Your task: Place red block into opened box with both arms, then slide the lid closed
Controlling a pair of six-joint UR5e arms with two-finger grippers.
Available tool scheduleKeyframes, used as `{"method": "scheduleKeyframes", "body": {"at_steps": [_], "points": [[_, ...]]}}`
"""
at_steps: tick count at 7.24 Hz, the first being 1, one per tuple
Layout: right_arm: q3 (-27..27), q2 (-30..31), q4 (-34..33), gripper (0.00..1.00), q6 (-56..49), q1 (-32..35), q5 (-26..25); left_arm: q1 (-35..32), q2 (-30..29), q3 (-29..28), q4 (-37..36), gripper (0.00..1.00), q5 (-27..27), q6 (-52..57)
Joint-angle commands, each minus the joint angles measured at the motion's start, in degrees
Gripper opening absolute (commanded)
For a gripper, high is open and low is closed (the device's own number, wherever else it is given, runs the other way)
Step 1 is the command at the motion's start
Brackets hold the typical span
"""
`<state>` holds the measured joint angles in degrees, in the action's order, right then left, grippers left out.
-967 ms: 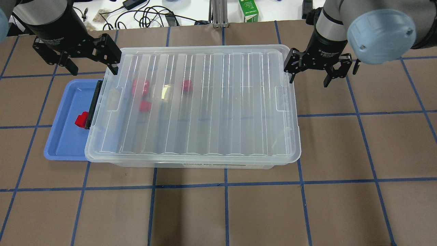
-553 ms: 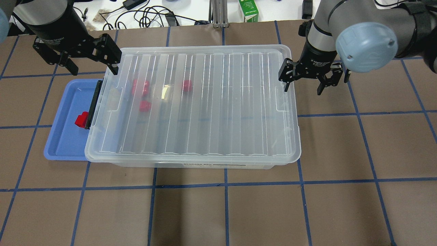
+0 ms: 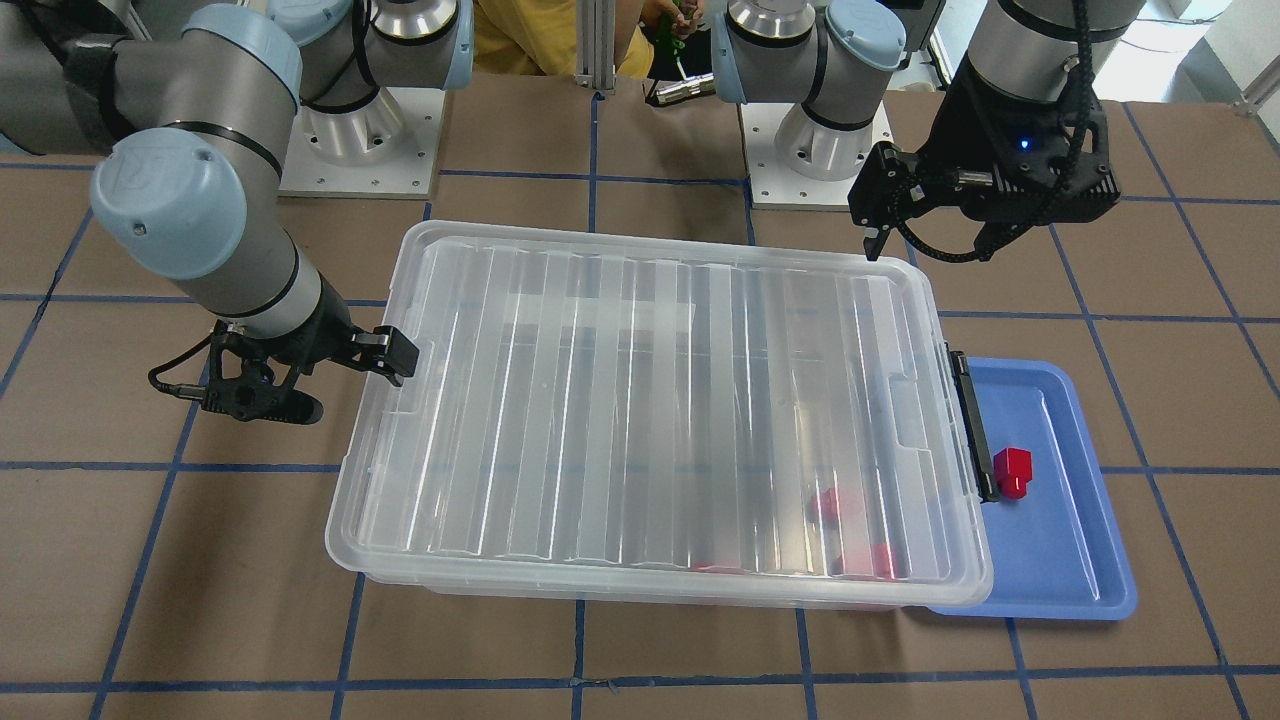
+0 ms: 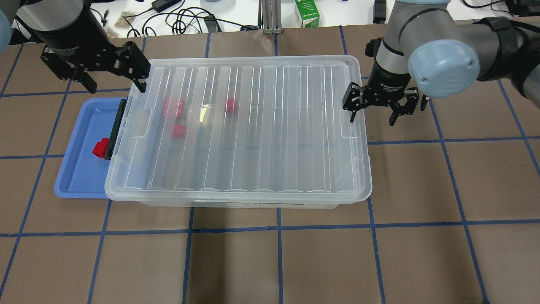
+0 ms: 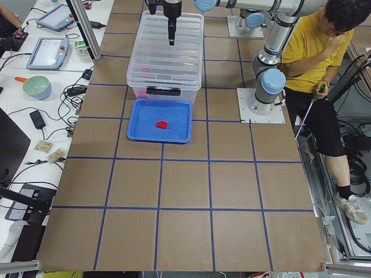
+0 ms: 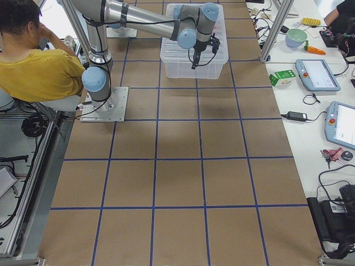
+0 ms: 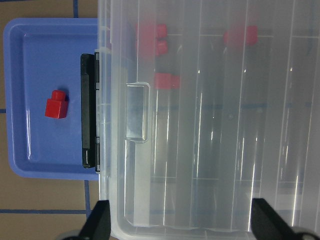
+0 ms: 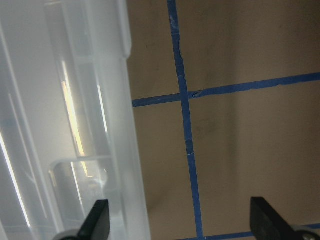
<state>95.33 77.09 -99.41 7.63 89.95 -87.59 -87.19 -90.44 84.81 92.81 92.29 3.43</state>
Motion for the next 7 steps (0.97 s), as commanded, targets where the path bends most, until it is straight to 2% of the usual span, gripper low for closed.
{"method": "scheduleKeyframes", "body": {"at_steps": [1,4,7], "points": [[-0.23,-0.62,-0.78,1.00,-0.68,-0.56,-0.39,0.00,0.00,0.00,0.00,1.00,0.00,0.00],[-0.50,-0.53,-0.96,1.00,-3.48,-1.26,-0.57,0.00,0.08,0.09,0.00,1.00,0.00,0.00],[-0.50,-0.01,-0.61,1.00,-4.80,-4.86,-0.66,0.00,0.08,0.09,0.00,1.00,-0.09,0.00]]}}
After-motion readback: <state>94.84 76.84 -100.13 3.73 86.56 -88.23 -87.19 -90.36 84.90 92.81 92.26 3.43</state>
